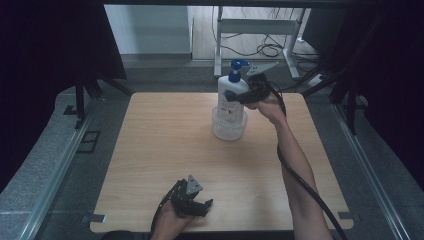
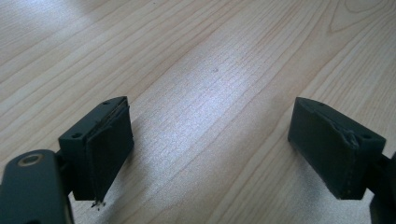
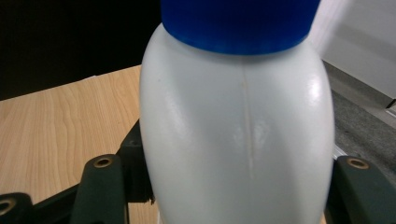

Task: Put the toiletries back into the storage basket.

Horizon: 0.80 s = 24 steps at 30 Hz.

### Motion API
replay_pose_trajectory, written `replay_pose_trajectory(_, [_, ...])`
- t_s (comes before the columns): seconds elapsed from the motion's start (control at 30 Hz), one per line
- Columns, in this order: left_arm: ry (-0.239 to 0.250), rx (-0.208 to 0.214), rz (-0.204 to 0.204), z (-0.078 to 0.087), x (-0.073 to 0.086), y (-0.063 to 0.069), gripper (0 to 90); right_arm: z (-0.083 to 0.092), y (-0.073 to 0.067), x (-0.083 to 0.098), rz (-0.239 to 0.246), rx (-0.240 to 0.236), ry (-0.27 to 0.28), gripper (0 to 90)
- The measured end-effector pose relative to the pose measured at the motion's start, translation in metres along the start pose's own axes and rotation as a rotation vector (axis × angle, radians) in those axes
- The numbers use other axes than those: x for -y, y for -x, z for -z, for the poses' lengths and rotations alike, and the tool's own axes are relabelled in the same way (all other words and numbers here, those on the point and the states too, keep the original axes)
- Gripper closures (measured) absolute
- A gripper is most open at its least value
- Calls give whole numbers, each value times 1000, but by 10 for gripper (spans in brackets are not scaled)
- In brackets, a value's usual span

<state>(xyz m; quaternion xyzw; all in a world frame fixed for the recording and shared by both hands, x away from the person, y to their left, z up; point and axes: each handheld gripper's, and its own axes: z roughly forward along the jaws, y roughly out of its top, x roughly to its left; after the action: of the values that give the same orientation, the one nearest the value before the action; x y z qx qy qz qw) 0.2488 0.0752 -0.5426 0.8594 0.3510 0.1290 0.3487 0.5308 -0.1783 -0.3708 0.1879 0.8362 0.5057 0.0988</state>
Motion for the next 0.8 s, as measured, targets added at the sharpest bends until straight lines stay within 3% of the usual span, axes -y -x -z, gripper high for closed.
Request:
replay_pose_trajectory(0.5, [0,0,7,0,0,1,135,-16,0,24,-2,6,-50,383])
replay_pose_trajectory(0.8, [-1,1,6,0,0,1,135,-25,1,35,-1,13,-51,382])
